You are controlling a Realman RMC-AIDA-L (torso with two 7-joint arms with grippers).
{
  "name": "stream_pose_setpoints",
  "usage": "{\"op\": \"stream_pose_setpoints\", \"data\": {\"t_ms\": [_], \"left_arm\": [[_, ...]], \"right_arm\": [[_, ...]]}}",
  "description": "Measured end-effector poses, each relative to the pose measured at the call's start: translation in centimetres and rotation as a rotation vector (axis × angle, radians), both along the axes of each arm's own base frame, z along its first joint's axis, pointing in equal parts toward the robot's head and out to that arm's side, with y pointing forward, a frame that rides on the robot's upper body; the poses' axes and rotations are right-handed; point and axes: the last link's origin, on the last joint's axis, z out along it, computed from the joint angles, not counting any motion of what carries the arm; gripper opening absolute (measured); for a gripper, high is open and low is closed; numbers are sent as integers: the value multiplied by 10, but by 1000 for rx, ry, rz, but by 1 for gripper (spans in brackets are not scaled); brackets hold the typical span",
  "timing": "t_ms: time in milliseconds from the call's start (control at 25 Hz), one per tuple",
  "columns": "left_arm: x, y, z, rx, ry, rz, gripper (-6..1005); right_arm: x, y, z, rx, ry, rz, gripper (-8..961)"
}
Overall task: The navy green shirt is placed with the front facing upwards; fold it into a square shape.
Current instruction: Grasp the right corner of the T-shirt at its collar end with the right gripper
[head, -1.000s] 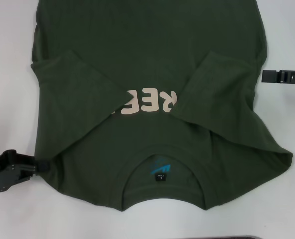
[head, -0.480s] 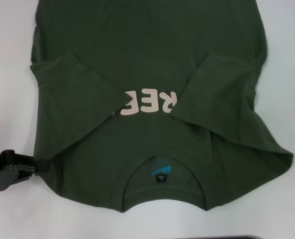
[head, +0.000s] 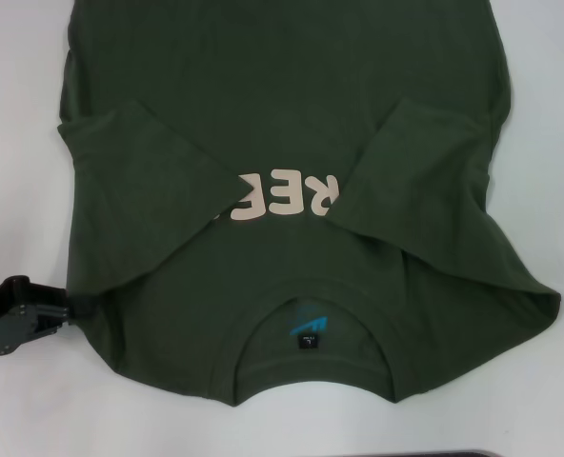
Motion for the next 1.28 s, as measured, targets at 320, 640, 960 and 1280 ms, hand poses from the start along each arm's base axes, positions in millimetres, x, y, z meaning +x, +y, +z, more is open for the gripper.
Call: {"op": "stream_pose_setpoints", "data": {"t_ms": [320,640,960,1280], "left_arm": [[0,2,1,3,-1,2,64],[0,3,4,19,-15,26,64],[1,4,5,18,-22,44,64],[2,6,5,18,-22,40,64]], "right_arm": [[3,4,-20,2,-29,-18,818],[3,5,-31,-7,-43,-28,818],[6,5,-39,-18,-52,-42,817],[6,6,-46,-23,-61,-43,817]]}}
